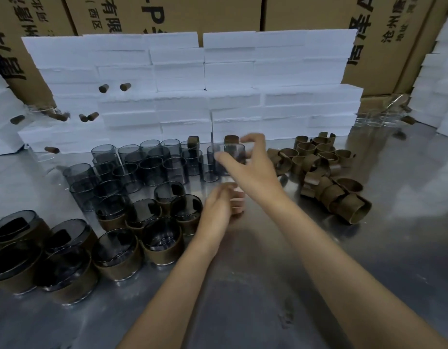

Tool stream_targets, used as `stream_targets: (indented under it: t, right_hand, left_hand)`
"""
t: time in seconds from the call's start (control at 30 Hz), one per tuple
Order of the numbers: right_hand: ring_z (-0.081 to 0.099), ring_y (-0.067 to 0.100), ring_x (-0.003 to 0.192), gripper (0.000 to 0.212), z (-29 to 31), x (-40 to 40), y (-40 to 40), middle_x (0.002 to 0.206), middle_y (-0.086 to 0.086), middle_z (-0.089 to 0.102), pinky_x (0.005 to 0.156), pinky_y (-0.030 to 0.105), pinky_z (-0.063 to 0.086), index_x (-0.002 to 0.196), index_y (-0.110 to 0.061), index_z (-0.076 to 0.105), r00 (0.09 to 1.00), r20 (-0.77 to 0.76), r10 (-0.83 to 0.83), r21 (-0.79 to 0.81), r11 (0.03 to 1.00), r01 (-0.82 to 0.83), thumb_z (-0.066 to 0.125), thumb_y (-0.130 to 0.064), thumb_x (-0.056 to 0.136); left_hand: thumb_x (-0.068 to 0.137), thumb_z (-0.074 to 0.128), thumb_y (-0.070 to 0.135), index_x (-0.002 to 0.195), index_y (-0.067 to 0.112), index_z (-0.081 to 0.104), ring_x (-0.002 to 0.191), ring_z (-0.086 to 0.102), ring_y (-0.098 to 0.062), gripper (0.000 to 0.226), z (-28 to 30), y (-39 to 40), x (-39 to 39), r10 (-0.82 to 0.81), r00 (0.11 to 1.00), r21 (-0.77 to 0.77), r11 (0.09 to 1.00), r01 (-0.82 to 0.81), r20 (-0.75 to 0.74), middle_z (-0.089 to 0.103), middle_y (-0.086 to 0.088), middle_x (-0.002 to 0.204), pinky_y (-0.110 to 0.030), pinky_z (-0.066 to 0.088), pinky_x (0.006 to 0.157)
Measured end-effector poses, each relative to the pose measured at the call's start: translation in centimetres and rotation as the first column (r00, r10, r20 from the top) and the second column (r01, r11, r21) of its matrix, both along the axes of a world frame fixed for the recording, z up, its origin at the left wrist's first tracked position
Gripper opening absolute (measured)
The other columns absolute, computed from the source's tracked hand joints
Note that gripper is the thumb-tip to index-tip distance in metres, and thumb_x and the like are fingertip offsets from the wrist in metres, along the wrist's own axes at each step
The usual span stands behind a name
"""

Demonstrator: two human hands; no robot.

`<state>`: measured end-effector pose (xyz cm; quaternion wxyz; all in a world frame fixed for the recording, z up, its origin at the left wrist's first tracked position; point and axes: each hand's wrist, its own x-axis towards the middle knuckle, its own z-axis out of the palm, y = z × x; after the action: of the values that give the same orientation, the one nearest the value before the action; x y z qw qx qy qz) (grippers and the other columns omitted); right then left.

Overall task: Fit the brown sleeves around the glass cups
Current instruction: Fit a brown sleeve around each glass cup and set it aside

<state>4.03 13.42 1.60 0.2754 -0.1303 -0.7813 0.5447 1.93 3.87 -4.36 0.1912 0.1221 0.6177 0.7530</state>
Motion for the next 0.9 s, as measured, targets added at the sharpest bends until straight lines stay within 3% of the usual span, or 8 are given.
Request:
stream_targets:
  t: [0.07,0.17,0.33,0.43,0.57,0.67,0.77,0.9]
  right_hand:
    - [0.065,-0.004,0.088,0.058,-1.2,1.9,1.7,0.102,-0.013,0.067,0.071,0.015,0.047,0.121,-0.027,0.055,0.995,0.104,-0.004,-0.142,0.99,0.019,0.082,-0.054,0.077]
    - [0.073,0.008,0.093,0.045,-3.9,3.3,2.8,0.095,-0.007,0.079,0.081,0.025,0.051,0.102,-0.022,0.077,0.992,0.117,0.052,-0.32,0.947,-0.012,0.08,-0.059,0.077]
    - [0.062,-0.012,0.087,0.044,-5.5,3.0,1.6,0.091,-0.028,0.066,0.067,0.011,0.045,0.104,-0.04,0.06,0.996,0.081,0.027,-0.303,0.953,-0.002,0.047,-0.079,0.09]
    - [0.065,-0.012,0.073,0.046,-5.7,2.5,1.1,0.082,-0.018,0.07,0.057,0.005,0.045,0.101,-0.031,0.059,0.998,0.056,-0.024,-0.181,0.983,0.034,0.033,-0.069,0.1]
    - [0.07,0.01,0.085,0.051,-6.3,2.5,1.2,0.09,-0.002,0.071,0.083,0.042,0.058,0.106,-0.021,0.064,0.992,0.002,-0.124,-0.08,0.989,0.123,0.028,-0.058,0.106]
    - [0.071,0.017,0.078,0.04,-6.4,2.5,1.5,0.085,0.0,0.072,0.075,0.047,0.06,0.104,-0.019,0.063,0.988,-0.05,-0.149,-0.106,0.984,0.143,0.036,-0.048,0.108]
    - [0.066,0.002,0.061,0.044,-6.1,2.4,1.7,0.082,-0.004,0.072,0.061,0.028,0.054,0.104,-0.022,0.057,0.993,-0.037,-0.109,-0.289,0.953,0.094,0.053,-0.065,0.096]
    - [0.07,0.011,0.074,0.087,-5.5,2.2,1.5,0.093,-0.001,0.075,0.064,0.031,0.048,0.114,-0.022,0.064,0.992,0.11,0.057,-0.486,0.874,0.004,0.053,-0.092,0.062]
  left_hand:
    - [0.111,0.04,0.028,0.135,-0.003,0.054,0.129,0.057,-0.043,0.042,0.8,0.1,0.5,-0.005,1.0,-0.002,1.0,0.005,-0.022,0.059,-0.028,0.138,-0.048,0.049,0.104]
    - [0.102,0.053,0.044,0.13,0.007,0.058,0.125,0.06,-0.037,0.046,1.1,0.2,1.2,0.004,0.998,-0.019,1.0,-0.005,-0.07,0.061,-0.021,0.136,-0.049,0.051,0.101]
    - [0.093,0.057,0.061,0.126,0.015,0.062,0.118,0.063,-0.039,0.057,0.8,0.5,1.8,0.011,0.974,-0.127,0.991,-0.041,-0.228,0.066,-0.016,0.127,-0.053,0.052,0.1]
    - [0.1,0.061,0.049,0.119,0.015,0.063,0.11,0.068,-0.032,0.039,0.6,0.5,1.4,0.026,0.966,-0.166,0.984,-0.071,-0.259,0.07,-0.013,0.116,-0.056,0.052,0.103]
    - [0.104,0.052,0.051,0.122,0.008,0.065,0.118,0.063,-0.044,0.049,0.7,0.2,0.9,0.0,0.961,-0.2,0.978,-0.058,-0.277,0.068,-0.022,0.123,-0.059,0.048,0.104]
    - [0.097,0.052,0.056,0.135,0.013,0.06,0.122,0.061,-0.032,0.058,1.0,-0.1,1.1,0.01,0.975,-0.122,0.992,-0.038,-0.222,0.061,-0.017,0.14,-0.055,0.047,0.108]
    - [0.106,0.052,0.041,0.145,0.017,0.048,0.123,0.059,-0.028,0.045,1.1,0.2,1.2,0.094,0.98,-0.011,0.995,-0.097,-0.175,0.055,-0.015,0.146,-0.047,0.051,0.102]
    - [0.104,0.051,0.047,0.14,0.013,0.054,0.118,0.064,-0.021,0.049,1.4,0.4,1.1,0.04,0.989,0.02,0.999,-0.037,-0.143,0.059,-0.014,0.142,-0.044,0.053,0.102]
